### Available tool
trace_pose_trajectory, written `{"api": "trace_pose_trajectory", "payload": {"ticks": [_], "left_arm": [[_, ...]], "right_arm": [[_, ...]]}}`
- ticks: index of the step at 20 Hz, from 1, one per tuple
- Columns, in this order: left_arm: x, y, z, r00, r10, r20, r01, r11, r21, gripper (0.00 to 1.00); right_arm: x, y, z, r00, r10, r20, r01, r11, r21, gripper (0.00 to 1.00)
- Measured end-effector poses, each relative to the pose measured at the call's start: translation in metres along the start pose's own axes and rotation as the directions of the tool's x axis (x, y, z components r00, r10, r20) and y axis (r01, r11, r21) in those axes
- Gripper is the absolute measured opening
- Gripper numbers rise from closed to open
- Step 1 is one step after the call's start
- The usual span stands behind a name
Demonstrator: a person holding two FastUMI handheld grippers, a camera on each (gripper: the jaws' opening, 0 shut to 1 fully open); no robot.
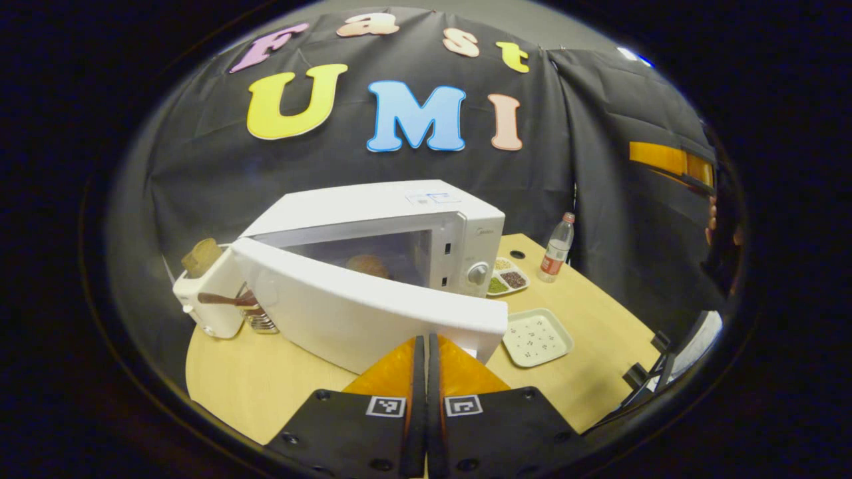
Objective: Open the microwave oven with the left hand, put the food in, and close the microwave oven.
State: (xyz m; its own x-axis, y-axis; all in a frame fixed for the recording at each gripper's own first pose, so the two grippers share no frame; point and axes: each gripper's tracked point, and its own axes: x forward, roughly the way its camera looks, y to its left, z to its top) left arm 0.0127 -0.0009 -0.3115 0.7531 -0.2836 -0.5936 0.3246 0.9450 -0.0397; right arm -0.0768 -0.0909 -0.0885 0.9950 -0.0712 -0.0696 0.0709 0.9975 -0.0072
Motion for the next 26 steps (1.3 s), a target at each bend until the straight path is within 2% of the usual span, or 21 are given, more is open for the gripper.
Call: {"api": "trace_pose_trajectory", "payload": {"ticks": [10, 12, 26], "left_arm": [[0.055, -0.002, 0.028, 1.0, -0.025, 0.014, 0.025, 1.0, 0.019, 0.07], [0.064, 0.001, 0.038, 1.0, -0.011, 0.028, 0.01, 1.0, 0.029, 0.07], [0.111, 0.008, 0.056, 0.998, 0.047, 0.047, -0.046, 0.999, -0.019, 0.07]], "right_arm": [[-0.009, -0.057, -0.005, 0.992, -0.128, -0.011, 0.128, 0.991, -0.024, 0.86], [-0.011, -0.063, -0.009, 0.989, -0.145, -0.021, 0.145, 0.989, -0.023, 0.86], [0.0, -0.076, -0.007, 0.985, -0.166, -0.047, 0.164, 0.986, -0.035, 0.86]]}}
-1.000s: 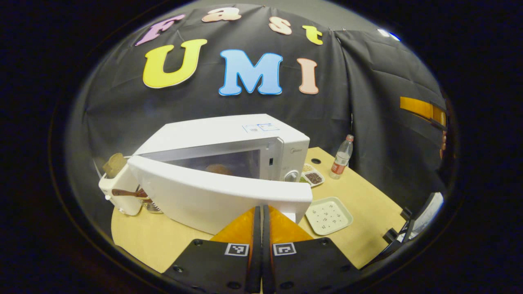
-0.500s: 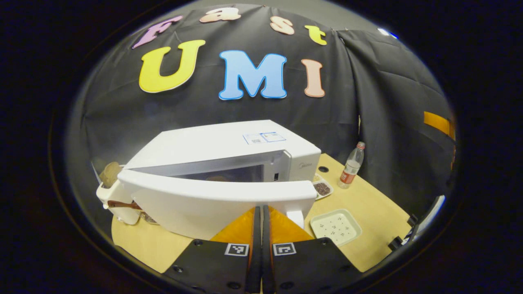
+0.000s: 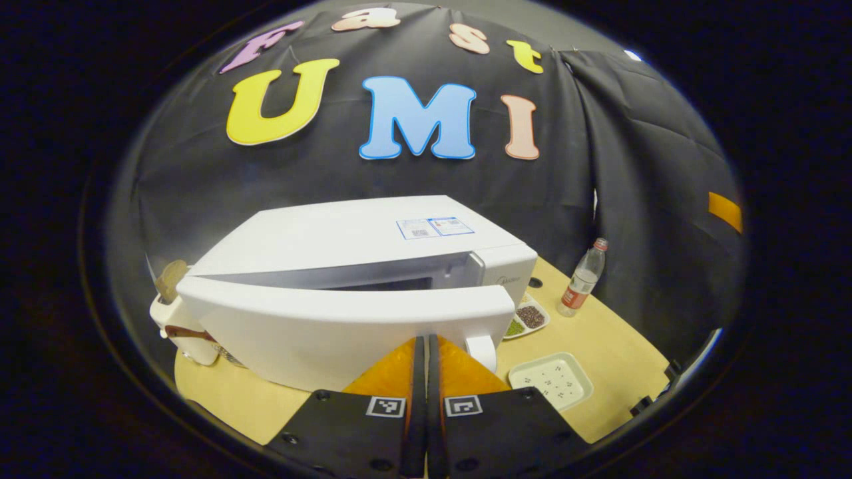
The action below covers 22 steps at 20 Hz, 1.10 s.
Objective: Open the microwave oven with the left hand, put the food in, and close the microwave oven.
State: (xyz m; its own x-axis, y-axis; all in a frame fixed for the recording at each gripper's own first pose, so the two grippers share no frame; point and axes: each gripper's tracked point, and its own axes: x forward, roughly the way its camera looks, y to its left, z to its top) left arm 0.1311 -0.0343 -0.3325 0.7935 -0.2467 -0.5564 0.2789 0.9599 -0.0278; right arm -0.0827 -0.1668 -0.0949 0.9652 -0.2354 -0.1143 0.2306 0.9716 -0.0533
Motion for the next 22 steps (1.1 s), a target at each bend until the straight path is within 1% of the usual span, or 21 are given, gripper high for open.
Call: {"api": "trace_pose_trajectory", "payload": {"ticks": [3, 7, 10, 12, 15, 20, 22], "left_arm": [[0.012, 0.004, 0.006, 1.0, 0.02, 0.005, -0.02, 1.0, 0.004, 0.07], [0.025, 0.004, 0.013, 0.999, 0.033, 0.01, -0.033, 0.999, 0.027, 0.08], [0.033, 0.004, 0.018, 0.999, 0.04, 0.022, -0.041, 0.999, 0.026, 0.07], [0.036, 0.001, 0.013, 0.999, 0.033, 0.007, -0.033, 0.999, 0.014, 0.08], [0.038, 0.002, 0.012, 0.999, 0.049, 0.01, -0.049, 0.998, 0.039, 0.07], [0.039, 0.003, 0.011, 0.998, 0.047, 0.035, -0.046, 0.998, -0.035, 0.08], [0.039, 0.003, 0.012, 0.998, 0.048, 0.038, -0.047, 0.999, -0.024, 0.07]], "right_arm": [[0.005, 0.004, 0.002, 1.0, 0.01, 0.004, -0.01, 1.0, -0.007, 0.86], [0.014, 0.01, 0.009, 1.0, 0.023, 0.021, -0.022, 1.0, -0.017, 0.86], [0.022, 0.014, 0.008, 0.999, 0.036, 0.018, -0.035, 0.999, -0.018, 0.86], [0.028, 0.014, 0.007, 0.999, 0.043, 0.014, -0.043, 0.999, -0.017, 0.86], [0.038, 0.012, 0.008, 0.999, 0.041, 0.012, -0.04, 0.999, -0.01, 0.86], [0.053, 0.013, 0.008, 0.999, 0.047, 0.011, -0.047, 0.999, -0.015, 0.86], [0.058, 0.014, 0.008, 0.999, 0.053, 0.008, -0.053, 0.999, -0.013, 0.86]]}}
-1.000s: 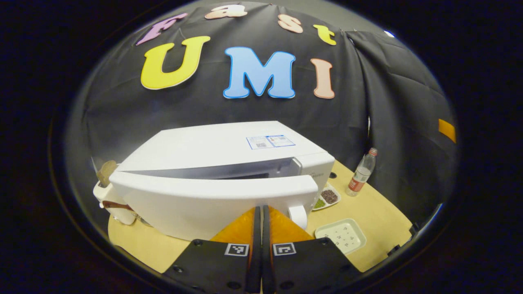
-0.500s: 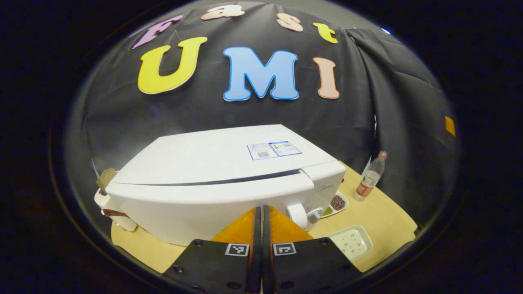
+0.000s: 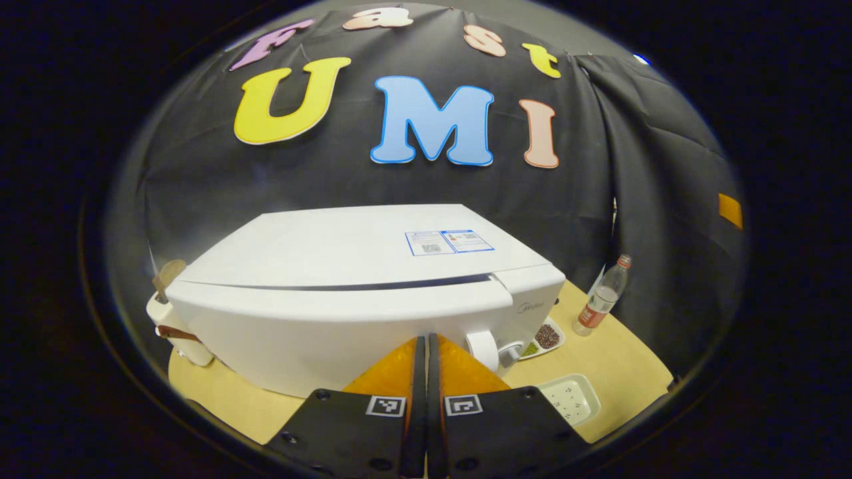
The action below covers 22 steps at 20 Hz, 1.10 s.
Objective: Open the microwave oven with the left hand, put the food in, and close the microwave oven.
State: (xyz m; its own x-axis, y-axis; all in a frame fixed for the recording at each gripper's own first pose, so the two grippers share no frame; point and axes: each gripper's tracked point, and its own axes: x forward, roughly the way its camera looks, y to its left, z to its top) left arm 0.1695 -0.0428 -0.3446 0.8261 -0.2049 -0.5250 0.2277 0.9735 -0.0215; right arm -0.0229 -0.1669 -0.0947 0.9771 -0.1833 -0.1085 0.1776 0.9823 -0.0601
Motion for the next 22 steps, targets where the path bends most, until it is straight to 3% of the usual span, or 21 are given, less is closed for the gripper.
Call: {"api": "trace_pose_trajectory", "payload": {"ticks": [16, 17, 22], "left_arm": [[0.01, 0.005, 0.005, 0.999, 0.031, 0.016, -0.03, 0.999, -0.034, 0.07], [0.012, -0.001, 0.0, 1.0, 0.009, -0.001, -0.009, 0.998, -0.058, 0.07], [0.01, -0.002, 0.002, 1.0, 0.005, -0.001, -0.005, 1.0, -0.023, 0.07]], "right_arm": [[0.012, 0.006, -0.004, 1.0, 0.015, -0.019, -0.015, 1.0, 0.005, 0.86], [0.012, 0.006, -0.003, 1.0, 0.014, -0.018, -0.013, 1.0, 0.006, 0.86], [0.008, 0.005, -0.005, 1.0, 0.002, -0.026, -0.002, 1.0, 0.022, 0.86]]}}
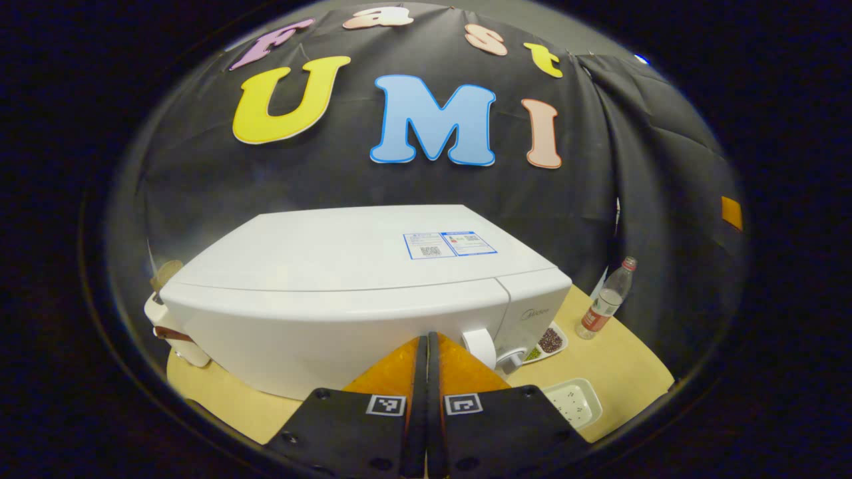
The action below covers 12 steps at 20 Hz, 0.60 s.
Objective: Open the microwave oven with the left hand, put the food in, and close the microwave oven.
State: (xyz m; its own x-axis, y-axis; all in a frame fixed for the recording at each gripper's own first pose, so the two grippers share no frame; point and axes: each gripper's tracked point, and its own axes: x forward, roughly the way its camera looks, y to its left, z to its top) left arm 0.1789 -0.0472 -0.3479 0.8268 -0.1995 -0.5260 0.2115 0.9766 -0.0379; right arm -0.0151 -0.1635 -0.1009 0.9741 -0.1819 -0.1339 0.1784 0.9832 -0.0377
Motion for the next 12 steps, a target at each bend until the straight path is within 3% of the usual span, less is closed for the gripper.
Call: {"api": "trace_pose_trajectory", "payload": {"ticks": [4, 8, 9, 10, 12], "left_arm": [[-0.03, 0.007, 0.039, 0.996, 0.025, 0.088, -0.024, 1.0, -0.01, 0.07], [-0.1, 0.023, 0.101, 0.968, 0.071, 0.241, -0.073, 0.997, 0.002, 0.08], [-0.119, 0.025, 0.117, 0.959, 0.066, 0.275, -0.069, 0.998, 0.001, 0.16], [-0.141, 0.031, 0.134, 0.948, 0.077, 0.309, -0.083, 0.997, 0.007, 0.51], [-0.179, 0.041, 0.156, 0.923, 0.104, 0.371, -0.122, 0.992, 0.025, 0.73]], "right_arm": [[-0.004, 0.01, 0.007, 0.999, 0.036, 0.013, -0.036, 0.999, -0.008, 0.86], [-0.013, 0.034, 0.03, 0.995, 0.091, 0.05, -0.092, 0.996, 0.006, 0.86], [-0.015, 0.042, 0.038, 0.992, 0.11, 0.062, -0.111, 0.994, 0.014, 0.86], [-0.018, 0.051, 0.047, 0.989, 0.128, 0.074, -0.13, 0.991, 0.022, 0.86], [-0.023, 0.067, 0.066, 0.982, 0.158, 0.104, -0.163, 0.986, 0.04, 0.86]]}}
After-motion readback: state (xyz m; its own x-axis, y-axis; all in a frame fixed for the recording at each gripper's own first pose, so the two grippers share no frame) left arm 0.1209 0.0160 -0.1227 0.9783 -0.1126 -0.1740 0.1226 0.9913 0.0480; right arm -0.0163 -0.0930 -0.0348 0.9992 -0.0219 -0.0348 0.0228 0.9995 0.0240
